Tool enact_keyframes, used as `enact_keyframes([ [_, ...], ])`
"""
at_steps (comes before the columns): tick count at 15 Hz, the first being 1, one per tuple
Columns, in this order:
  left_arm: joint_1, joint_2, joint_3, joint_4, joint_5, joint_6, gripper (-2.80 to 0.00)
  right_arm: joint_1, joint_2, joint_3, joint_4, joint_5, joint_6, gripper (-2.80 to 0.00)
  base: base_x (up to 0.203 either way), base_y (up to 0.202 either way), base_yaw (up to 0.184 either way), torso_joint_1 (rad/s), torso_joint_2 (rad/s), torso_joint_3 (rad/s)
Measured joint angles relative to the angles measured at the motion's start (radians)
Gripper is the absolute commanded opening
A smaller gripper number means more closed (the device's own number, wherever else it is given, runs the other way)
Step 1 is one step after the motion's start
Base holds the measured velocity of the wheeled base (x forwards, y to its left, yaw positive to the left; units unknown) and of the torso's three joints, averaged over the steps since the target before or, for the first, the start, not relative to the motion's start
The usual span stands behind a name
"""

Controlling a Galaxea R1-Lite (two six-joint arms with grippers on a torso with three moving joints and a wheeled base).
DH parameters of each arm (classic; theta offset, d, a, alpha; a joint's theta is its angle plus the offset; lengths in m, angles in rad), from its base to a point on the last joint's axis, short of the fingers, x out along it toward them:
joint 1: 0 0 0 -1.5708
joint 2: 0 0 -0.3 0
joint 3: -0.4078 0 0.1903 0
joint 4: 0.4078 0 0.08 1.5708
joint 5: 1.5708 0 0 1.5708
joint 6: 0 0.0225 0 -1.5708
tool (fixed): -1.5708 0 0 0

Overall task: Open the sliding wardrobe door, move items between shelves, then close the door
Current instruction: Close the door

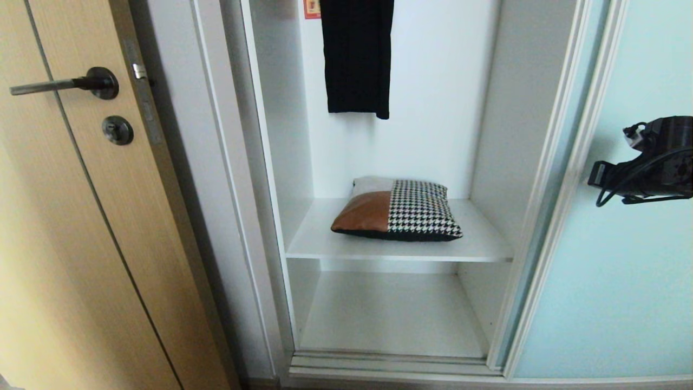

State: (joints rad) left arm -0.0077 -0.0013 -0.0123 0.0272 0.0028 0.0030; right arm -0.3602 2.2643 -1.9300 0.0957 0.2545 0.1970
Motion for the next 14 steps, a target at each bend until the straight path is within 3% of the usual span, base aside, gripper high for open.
enact_keyframes([
  [14, 0.0, 0.0, 0.0, 0.0, 0.0, 0.0, -2.8, 0.131, 0.007, 0.003, 0.007, -0.026, -0.006, -2.8, 0.0, 0.0, 0.0, 0.0, 0.0, 0.0],
])
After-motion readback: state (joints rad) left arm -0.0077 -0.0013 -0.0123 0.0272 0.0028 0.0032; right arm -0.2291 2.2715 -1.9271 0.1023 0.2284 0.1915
